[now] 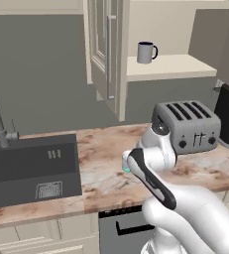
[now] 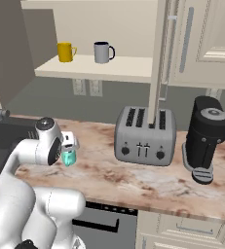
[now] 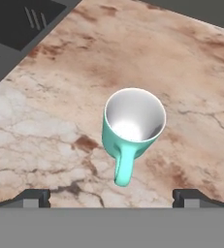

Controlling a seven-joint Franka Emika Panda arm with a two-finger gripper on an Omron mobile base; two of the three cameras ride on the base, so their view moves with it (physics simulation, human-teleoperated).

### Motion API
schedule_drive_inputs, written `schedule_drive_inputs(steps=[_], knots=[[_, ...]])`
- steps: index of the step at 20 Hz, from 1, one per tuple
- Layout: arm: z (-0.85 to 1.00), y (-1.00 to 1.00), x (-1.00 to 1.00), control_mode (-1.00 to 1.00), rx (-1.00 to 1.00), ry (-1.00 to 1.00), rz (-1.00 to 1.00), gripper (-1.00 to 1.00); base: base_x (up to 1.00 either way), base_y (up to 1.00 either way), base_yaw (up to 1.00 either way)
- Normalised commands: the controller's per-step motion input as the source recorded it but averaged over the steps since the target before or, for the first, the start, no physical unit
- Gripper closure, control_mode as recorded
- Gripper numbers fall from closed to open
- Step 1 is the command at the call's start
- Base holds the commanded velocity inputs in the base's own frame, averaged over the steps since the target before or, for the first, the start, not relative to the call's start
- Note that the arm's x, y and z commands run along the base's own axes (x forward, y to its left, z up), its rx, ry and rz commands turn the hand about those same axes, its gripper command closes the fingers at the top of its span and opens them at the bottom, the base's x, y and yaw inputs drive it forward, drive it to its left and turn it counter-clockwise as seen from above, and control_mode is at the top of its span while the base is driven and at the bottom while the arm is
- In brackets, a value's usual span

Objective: Pick the mug on the counter and place it in the cabinet with the handle facing the right, like the mugs already inside.

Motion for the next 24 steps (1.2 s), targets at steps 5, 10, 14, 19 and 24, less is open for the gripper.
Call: schedule_drive_inputs(steps=[5,10,14,19,24], knots=[[-0.30,0.00,0.00,-1.00,0.00,0.00,0.00,-1.00,0.00,0.00,0.00],[-0.29,-0.01,0.00,-1.00,0.00,0.00,0.00,-1.00,0.00,0.00,0.00],[-0.26,-0.08,0.00,-1.00,0.00,0.00,0.00,-1.00,0.00,0.00,0.00],[-0.23,-0.12,0.00,-1.00,0.00,0.00,0.00,-1.00,0.00,0.00,0.00],[-0.23,-0.07,0.00,-1.00,0.00,0.00,0.00,-1.00,0.00,0.00,0.00]])
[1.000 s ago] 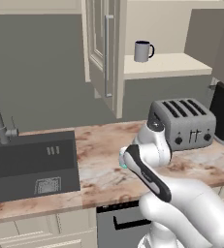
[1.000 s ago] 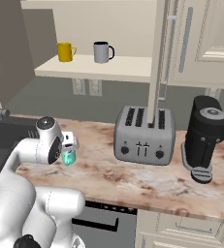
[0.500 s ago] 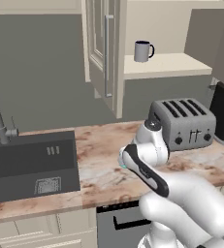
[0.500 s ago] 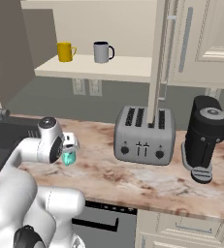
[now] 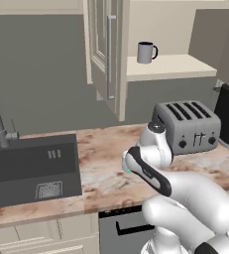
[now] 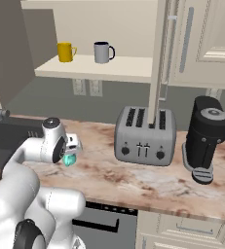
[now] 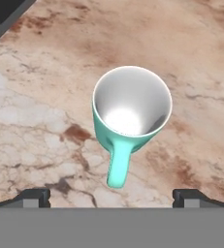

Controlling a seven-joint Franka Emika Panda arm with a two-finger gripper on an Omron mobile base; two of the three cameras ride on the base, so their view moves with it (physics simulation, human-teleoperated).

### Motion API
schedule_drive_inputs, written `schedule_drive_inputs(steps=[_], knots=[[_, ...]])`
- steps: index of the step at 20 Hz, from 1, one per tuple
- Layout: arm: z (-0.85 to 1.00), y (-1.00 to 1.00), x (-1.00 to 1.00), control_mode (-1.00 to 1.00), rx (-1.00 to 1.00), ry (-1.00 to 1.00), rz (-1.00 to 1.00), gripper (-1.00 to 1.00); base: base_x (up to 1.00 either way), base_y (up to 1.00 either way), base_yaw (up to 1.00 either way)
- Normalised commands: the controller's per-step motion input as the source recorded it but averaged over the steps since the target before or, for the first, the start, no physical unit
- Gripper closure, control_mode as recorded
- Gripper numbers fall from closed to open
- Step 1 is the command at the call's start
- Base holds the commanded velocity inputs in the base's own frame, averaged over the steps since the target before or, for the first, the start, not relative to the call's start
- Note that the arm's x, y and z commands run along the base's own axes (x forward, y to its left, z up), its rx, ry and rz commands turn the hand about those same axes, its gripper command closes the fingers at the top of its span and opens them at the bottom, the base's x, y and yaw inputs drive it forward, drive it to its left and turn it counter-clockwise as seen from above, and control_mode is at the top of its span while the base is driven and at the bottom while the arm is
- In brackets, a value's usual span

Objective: Pick the mug on the counter and place it in the cabinet with the handle facing the right, like the mugs already inside.

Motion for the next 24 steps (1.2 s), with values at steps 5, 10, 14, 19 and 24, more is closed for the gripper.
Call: schedule_drive_inputs(steps=[5,10,14,19,24], knots=[[-0.26,0.00,0.01,-1.00,0.00,0.00,0.00,-1.00,0.00,0.00,0.00],[-0.24,-0.01,0.00,-1.00,0.00,0.00,0.00,-1.00,0.00,0.00,0.00],[-0.21,-0.01,0.00,-1.00,0.00,0.00,0.00,-1.00,0.00,0.00,0.00],[-0.20,0.00,0.00,-1.00,0.00,0.00,0.00,-1.00,0.00,0.00,0.00],[-0.19,0.00,0.01,-1.00,0.00,0.00,0.00,-1.00,0.00,0.00,0.00]])
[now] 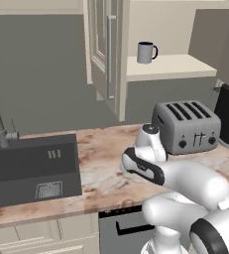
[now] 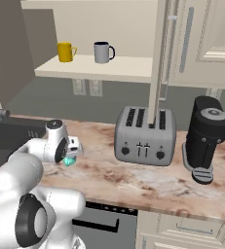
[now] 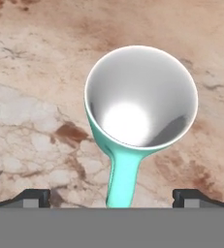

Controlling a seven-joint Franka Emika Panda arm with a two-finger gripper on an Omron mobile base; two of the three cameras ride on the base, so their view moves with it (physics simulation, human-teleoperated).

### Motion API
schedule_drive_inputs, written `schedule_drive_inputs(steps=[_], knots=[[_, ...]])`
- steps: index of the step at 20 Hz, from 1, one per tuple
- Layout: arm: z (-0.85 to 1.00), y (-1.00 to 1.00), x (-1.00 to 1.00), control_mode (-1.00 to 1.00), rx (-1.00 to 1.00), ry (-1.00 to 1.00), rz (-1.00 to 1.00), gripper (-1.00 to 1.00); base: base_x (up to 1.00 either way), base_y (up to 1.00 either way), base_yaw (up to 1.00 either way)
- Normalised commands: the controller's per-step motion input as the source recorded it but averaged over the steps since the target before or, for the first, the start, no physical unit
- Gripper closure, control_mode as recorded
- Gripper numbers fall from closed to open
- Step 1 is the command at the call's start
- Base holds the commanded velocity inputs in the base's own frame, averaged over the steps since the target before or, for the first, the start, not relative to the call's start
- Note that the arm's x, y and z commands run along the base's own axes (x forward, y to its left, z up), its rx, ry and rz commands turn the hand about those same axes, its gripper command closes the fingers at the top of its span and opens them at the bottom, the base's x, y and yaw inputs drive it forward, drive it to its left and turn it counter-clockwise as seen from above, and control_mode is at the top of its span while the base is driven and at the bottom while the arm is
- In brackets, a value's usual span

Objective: Pick the mug on the counter and place it in the cabinet with the handle facing the right, like the mugs already inside.

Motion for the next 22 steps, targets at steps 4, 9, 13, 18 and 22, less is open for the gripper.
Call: schedule_drive_inputs(steps=[4,9,13,18,22], knots=[[-0.19,0.00,0.01,-1.00,0.00,0.00,0.00,-1.00,0.00,0.00,0.00],[-0.17,0.00,0.04,-1.00,0.00,-0.01,0.00,1.00,0.00,0.00,0.00],[-0.15,-0.01,0.02,-1.00,0.00,-0.02,0.00,1.00,0.00,0.00,0.00],[-0.14,-0.21,0.00,-1.00,0.00,-0.04,0.00,1.00,0.00,0.00,0.00],[0.01,-0.06,0.00,-1.00,0.03,-0.06,0.00,1.00,0.00,0.00,0.00]])
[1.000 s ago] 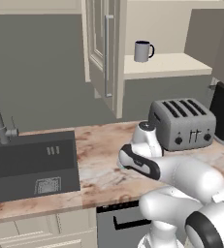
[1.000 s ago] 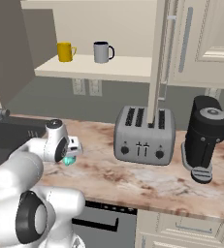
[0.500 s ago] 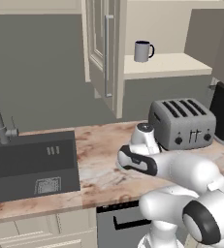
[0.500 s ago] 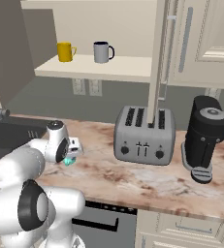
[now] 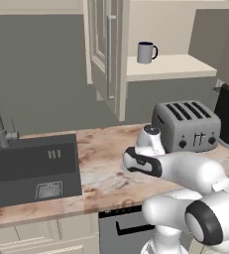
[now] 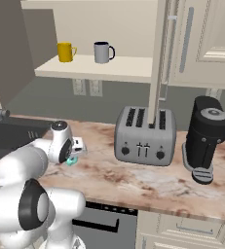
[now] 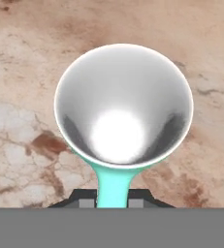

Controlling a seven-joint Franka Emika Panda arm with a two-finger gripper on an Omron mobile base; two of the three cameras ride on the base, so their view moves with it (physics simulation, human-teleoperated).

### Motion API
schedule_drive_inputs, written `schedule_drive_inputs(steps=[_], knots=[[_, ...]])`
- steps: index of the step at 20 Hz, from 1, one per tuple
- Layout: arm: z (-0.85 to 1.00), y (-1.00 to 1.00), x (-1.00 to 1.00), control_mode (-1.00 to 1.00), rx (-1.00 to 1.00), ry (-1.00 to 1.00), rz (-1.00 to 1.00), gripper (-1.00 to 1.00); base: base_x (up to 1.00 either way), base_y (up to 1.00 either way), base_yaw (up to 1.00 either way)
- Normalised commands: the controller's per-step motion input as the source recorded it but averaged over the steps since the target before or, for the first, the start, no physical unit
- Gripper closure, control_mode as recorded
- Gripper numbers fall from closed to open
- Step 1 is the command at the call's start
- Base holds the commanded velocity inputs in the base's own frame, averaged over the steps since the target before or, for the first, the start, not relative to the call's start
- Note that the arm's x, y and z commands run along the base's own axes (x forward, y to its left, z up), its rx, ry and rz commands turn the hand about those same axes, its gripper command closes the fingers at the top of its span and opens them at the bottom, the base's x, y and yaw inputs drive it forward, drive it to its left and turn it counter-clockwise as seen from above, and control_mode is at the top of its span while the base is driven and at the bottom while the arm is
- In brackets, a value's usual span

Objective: Pick the mug on the counter and place it in the cabinet with the handle facing the right, like the mugs already inside.

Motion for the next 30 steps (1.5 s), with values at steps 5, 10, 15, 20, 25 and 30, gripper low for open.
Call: schedule_drive_inputs(steps=[5,10,15,20,25,30], knots=[[0.47,0.00,-0.10,-1.00,0.02,-0.08,0.01,1.00,0.00,0.00,0.00],[0.84,-0.01,-0.20,-1.00,0.00,-0.08,0.03,1.00,0.00,0.00,0.00],[0.98,-0.03,-0.26,-1.00,0.00,-0.09,0.10,1.00,0.00,0.00,0.00],[0.77,-0.02,-0.30,-1.00,0.00,-0.02,0.19,1.00,0.00,0.00,0.00],[0.24,0.05,-0.48,-1.00,0.00,-0.19,0.06,1.00,0.00,0.00,0.00],[0.63,0.00,-0.32,-1.00,0.00,-0.16,0.00,1.00,0.00,0.00,0.00]])
